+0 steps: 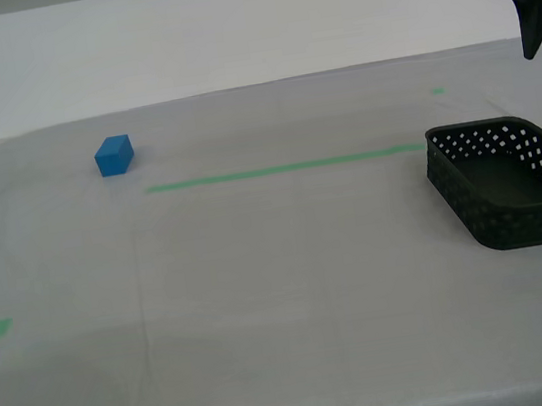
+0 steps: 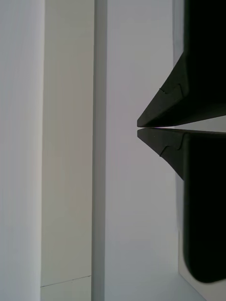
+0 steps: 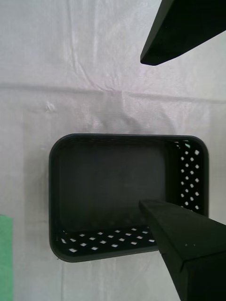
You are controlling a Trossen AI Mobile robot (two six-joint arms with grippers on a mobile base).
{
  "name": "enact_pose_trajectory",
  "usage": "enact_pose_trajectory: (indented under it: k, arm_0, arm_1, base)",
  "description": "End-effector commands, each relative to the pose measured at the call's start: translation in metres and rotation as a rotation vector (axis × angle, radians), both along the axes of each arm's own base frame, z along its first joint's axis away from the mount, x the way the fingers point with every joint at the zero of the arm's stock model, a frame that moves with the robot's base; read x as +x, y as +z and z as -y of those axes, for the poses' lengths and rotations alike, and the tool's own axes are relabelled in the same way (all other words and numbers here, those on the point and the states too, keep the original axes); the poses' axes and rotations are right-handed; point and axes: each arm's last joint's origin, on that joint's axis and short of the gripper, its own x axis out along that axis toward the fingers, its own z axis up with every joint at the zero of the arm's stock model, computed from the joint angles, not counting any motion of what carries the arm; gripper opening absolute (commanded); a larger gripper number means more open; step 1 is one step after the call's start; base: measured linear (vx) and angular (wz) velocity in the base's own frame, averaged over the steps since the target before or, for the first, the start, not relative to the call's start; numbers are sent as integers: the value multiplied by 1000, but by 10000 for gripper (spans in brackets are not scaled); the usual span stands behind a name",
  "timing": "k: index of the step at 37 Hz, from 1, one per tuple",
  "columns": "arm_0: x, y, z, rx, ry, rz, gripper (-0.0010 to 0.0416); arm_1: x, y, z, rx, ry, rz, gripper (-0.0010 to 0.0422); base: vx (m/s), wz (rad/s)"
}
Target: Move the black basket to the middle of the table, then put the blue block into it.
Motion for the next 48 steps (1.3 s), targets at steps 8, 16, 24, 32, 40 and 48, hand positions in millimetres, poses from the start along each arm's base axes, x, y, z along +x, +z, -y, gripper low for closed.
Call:
enact_pose_trajectory:
  k: [8,16,24,32,40,48]
  arm_0:
    - [-3,-22,0,-2,2,14,400]
    - [-6,-36,1,-2,3,23,400]
    - [-8,-47,4,5,-1,17,400]
    - [3,-74,5,30,16,-62,400]
    - [11,-96,4,30,16,-101,400]
    - [16,-106,4,37,15,-93,400]
  arm_1:
    - [0,1,0,1,0,5,0]
    - [0,1,0,1,0,5,0]
    - [0,1,0,1,0,5,0]
    - [0,1,0,1,0,5,0]
    - [0,1,0,1,0,5,0]
    - [0,1,0,1,0,5,0]
  base:
    - [0,0]
    - [0,0]
    - [0,0]
    - [0,0]
    - [0,0]
    - [0,0]
